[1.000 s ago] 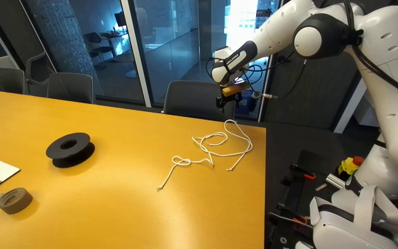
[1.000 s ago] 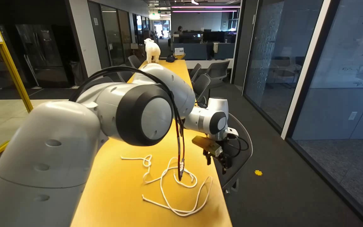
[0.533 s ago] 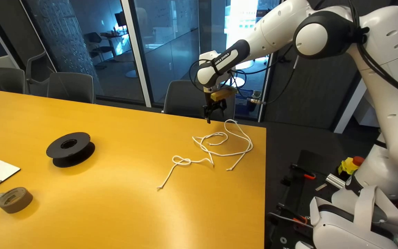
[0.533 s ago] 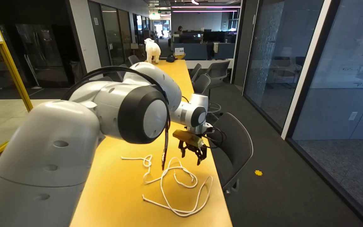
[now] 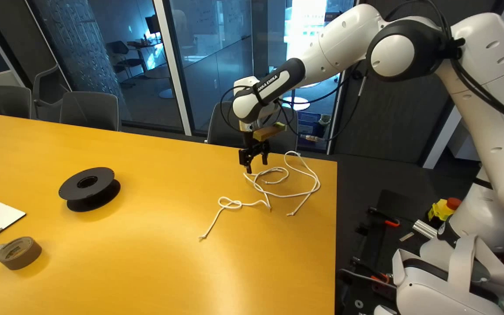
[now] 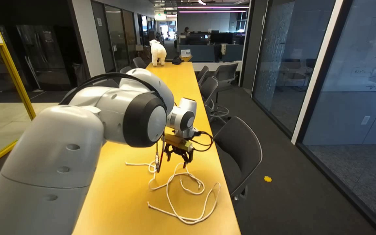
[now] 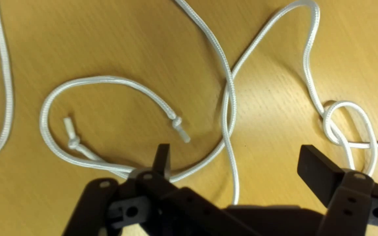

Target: Untangle the rope on the table.

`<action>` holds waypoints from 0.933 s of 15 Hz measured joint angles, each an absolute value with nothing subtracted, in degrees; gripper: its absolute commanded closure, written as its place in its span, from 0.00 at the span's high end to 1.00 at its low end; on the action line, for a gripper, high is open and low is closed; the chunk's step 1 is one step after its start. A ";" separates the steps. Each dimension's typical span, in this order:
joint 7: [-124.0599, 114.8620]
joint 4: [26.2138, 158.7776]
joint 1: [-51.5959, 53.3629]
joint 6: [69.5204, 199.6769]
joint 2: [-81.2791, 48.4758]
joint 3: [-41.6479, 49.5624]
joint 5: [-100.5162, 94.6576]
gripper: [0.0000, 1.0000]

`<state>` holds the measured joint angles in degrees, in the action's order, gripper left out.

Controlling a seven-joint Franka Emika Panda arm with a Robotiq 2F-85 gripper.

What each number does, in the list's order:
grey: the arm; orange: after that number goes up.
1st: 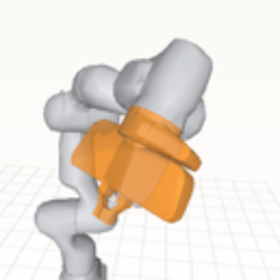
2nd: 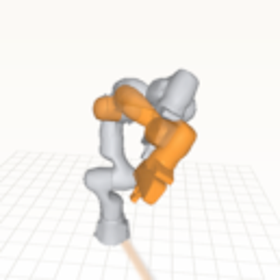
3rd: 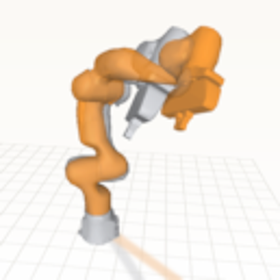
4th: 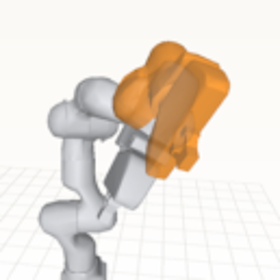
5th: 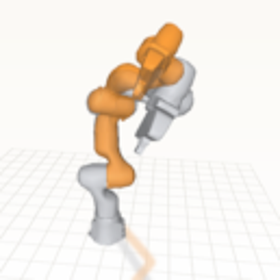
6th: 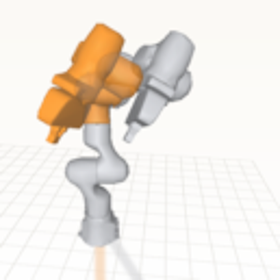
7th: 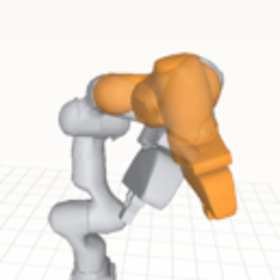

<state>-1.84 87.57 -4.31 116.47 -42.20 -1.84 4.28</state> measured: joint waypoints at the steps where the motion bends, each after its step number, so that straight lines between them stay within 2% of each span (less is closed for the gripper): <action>1: -1.84 87.16 -3.66 117.34 -43.04 -1.90 4.28 1.00; 14: -1.91 77.89 -0.63 124.03 -53.69 -1.43 4.19 1.00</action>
